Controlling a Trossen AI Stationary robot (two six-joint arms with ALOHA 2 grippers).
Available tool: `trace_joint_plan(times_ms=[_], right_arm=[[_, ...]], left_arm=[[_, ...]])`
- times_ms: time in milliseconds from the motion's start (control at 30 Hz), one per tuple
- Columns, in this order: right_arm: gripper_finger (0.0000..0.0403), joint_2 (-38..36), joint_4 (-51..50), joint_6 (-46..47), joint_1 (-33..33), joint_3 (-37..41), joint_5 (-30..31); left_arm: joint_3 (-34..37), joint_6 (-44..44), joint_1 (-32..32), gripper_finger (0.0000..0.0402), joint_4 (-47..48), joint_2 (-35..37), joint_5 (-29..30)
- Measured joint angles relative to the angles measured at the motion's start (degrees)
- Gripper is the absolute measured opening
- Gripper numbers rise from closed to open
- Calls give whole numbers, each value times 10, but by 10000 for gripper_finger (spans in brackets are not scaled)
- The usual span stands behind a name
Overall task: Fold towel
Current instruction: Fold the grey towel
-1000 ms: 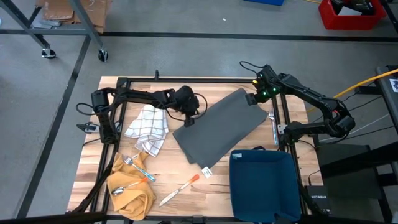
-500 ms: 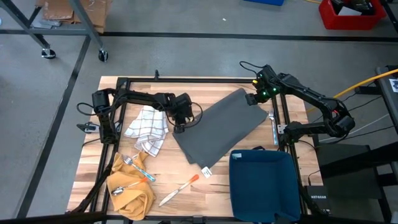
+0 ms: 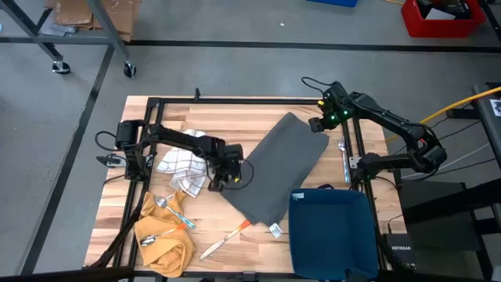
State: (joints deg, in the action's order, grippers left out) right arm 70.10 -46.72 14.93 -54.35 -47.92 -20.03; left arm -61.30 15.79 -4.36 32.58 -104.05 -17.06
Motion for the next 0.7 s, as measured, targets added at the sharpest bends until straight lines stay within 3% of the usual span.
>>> trace_joint_plan(times_ms=[167, 500, 700], right_arm=[[162, 0, 2, 0, 0, 0, 0], [162, 0, 2, 0, 0, 0, 0], [162, 0, 3, 0, 0, 0, 0]], left_arm=[[-1, 11, 34, 1, -5, 12, -2], [-27, 48, 32, 1, -14, 55, 11], [-28, 113, 32, 1, -107, 73, 13]])
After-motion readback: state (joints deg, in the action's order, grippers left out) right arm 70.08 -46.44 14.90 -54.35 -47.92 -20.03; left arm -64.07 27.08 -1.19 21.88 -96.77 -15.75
